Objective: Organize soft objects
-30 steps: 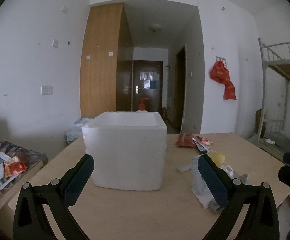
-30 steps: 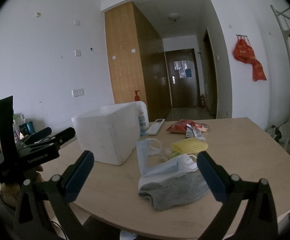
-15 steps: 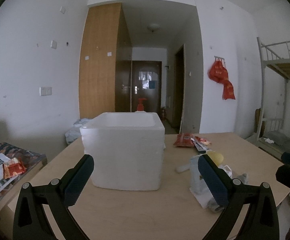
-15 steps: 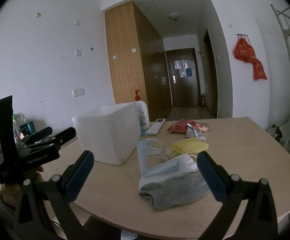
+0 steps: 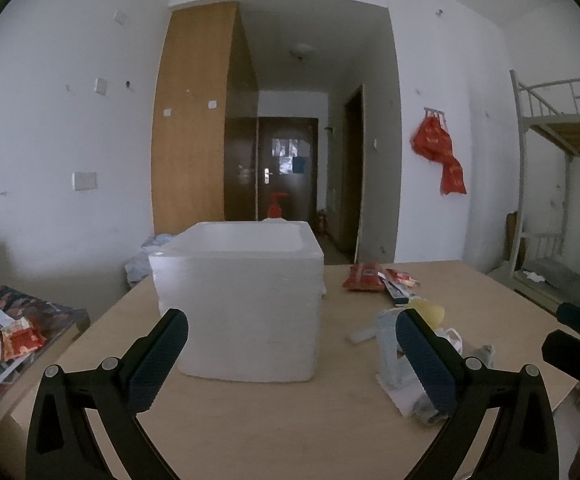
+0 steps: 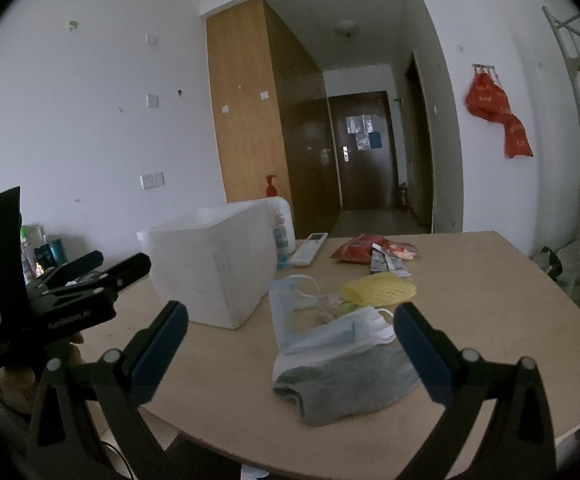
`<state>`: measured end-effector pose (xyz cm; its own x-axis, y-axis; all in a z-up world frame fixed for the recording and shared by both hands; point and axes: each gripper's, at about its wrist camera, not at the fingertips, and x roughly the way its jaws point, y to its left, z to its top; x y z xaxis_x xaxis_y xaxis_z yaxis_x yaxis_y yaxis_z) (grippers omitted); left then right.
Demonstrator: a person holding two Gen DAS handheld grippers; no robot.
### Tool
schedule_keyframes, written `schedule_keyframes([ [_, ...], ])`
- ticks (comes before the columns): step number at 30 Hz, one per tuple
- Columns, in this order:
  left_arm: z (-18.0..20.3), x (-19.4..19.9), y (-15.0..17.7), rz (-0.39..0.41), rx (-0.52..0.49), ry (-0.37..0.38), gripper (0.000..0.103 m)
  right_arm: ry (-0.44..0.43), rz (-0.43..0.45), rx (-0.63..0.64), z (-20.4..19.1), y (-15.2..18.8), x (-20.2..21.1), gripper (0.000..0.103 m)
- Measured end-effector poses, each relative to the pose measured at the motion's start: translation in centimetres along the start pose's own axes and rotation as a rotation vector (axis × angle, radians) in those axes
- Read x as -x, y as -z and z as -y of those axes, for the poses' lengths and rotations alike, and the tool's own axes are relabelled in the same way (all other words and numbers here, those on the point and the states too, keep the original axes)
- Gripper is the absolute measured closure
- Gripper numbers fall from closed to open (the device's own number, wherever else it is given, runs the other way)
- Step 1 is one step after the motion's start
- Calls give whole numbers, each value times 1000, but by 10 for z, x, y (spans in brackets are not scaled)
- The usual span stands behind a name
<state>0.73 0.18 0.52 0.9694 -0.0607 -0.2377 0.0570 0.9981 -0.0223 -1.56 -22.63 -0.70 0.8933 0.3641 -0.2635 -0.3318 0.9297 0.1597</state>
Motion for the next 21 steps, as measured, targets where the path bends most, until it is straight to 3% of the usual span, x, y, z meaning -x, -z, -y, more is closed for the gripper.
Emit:
schedule_keyframes([
  [21,15,-55,-3,-90,-7,90,0,44,-63,-50,31,-6,-33,0],
])
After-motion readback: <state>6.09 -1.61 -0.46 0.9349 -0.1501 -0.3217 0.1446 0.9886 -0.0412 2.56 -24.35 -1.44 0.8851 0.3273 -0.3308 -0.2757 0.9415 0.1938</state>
